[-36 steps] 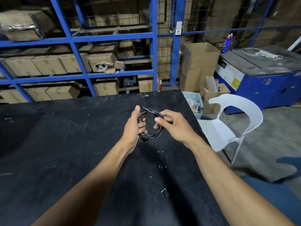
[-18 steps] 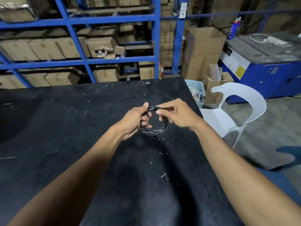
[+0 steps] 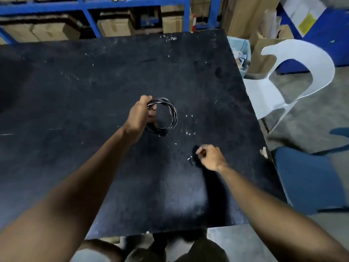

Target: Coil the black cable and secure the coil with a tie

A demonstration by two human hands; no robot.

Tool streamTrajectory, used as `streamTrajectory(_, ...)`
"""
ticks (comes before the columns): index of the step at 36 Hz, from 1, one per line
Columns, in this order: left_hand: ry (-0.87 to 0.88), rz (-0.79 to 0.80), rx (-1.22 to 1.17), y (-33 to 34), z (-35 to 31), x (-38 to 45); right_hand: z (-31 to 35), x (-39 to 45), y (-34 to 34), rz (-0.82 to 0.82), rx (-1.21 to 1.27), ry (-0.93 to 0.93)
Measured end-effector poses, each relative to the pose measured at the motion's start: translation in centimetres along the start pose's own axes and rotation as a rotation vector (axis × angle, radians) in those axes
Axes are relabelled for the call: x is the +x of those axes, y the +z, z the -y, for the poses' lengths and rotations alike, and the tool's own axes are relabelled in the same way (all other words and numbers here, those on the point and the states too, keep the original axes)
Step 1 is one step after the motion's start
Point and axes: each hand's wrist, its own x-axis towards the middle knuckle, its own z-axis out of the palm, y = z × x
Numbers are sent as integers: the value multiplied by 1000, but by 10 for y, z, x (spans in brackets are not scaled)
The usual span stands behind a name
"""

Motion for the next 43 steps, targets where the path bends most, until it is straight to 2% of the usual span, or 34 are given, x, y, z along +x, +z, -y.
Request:
streamTrajectory(7,-36,-67,-18,-3,33,0,-11,6,46,9,28,71)
streamTrajectory(13,-55,22,-96,1,40,-3,-6,9,52,-97,99,22)
streamTrajectory(17,-29,22,-145,3,33,-8,12,3,28,-193,388,-86)
streamTrajectory(21,35,93,-188,1,18,-11,45,-10,-19,-309,696,-216)
streamTrajectory(26,78,126,-165,9,8,-12,80,-50,-74,-322,998,-419)
streamTrajectory(33,214,99,-169,18,-21,-17,129,-92,-108,-207,960,-672)
streamTrajectory(37,308,111,-154,25,-38,-25,146,-87,-98,-200,865,-647)
streamTrajectory(43,413,137,-62,31,-54,-32,170,-70,-93,-324,905,-621)
